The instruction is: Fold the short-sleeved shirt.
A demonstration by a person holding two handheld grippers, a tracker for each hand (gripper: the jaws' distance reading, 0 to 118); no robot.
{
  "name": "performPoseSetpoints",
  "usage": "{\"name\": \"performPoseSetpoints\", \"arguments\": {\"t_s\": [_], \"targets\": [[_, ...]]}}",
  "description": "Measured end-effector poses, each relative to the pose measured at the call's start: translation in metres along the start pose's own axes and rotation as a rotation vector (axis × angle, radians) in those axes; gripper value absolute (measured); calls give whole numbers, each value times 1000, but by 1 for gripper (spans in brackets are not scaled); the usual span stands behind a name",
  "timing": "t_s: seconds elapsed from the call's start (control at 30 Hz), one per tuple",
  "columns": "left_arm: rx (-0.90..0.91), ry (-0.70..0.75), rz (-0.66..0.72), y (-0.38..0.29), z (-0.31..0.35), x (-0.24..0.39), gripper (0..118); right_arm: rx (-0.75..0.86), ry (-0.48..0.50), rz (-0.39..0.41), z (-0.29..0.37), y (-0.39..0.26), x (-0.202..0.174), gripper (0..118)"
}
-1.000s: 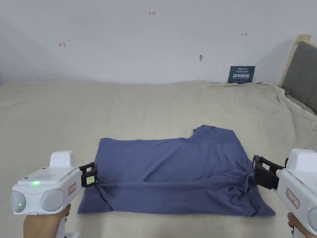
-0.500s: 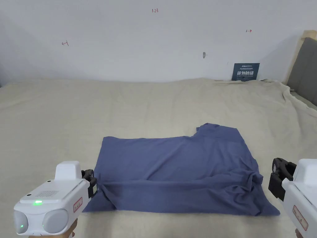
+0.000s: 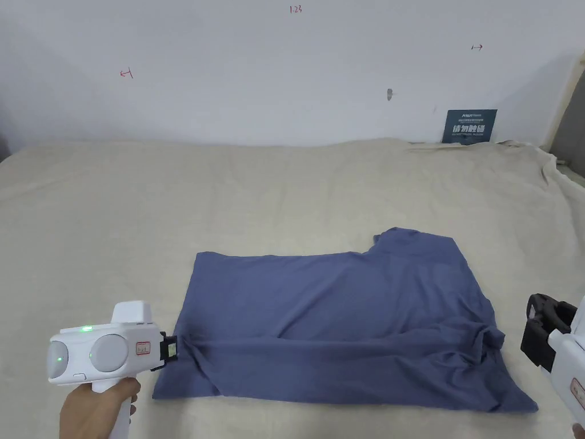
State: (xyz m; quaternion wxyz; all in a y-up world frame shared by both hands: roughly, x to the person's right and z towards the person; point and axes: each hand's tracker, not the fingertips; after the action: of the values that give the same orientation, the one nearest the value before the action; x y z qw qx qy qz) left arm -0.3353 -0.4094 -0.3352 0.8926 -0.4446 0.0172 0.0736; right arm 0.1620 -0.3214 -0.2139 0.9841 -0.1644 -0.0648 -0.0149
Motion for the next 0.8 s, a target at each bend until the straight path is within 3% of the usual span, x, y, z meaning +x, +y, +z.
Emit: {"name": "performPoseSetpoints", "arguments": {"t_s": [0.07,0.1,0.17,0.2,0.37,0.43,0.5,0.57,0.67,0.8], "targets": [[-31,-7,28,-2,-13,-8,61,-13,-3,10,-8,-2,3,0],[-52,-2,33,-4,-18,-10,61,-21,-4,16,-11,-3,3,0],[-89,20,33,-10,-29,-12,95,-34,-2,18,-20,-8,6,0],[-91,26,29,-13,-33,-13,100,-41,-2,17,-24,-10,8,0],[-148,59,31,-26,-56,-14,98,-81,0,5,-41,-21,12,0],[-167,66,31,-29,-62,-12,85,-102,2,0,-47,-28,14,0],[-181,57,12,-33,-66,-8,58,-125,6,-4,-52,-35,16,0],[-168,92,-57,-36,-65,-1,49,-145,8,-6,-55,-40,17,0],[-165,31,-64,-34,-61,1,7,-180,9,-18,-62,-47,23,0],[-137,3,-45,-26,-51,3,4,-278,5,-86,-84,-62,37,1]]}}
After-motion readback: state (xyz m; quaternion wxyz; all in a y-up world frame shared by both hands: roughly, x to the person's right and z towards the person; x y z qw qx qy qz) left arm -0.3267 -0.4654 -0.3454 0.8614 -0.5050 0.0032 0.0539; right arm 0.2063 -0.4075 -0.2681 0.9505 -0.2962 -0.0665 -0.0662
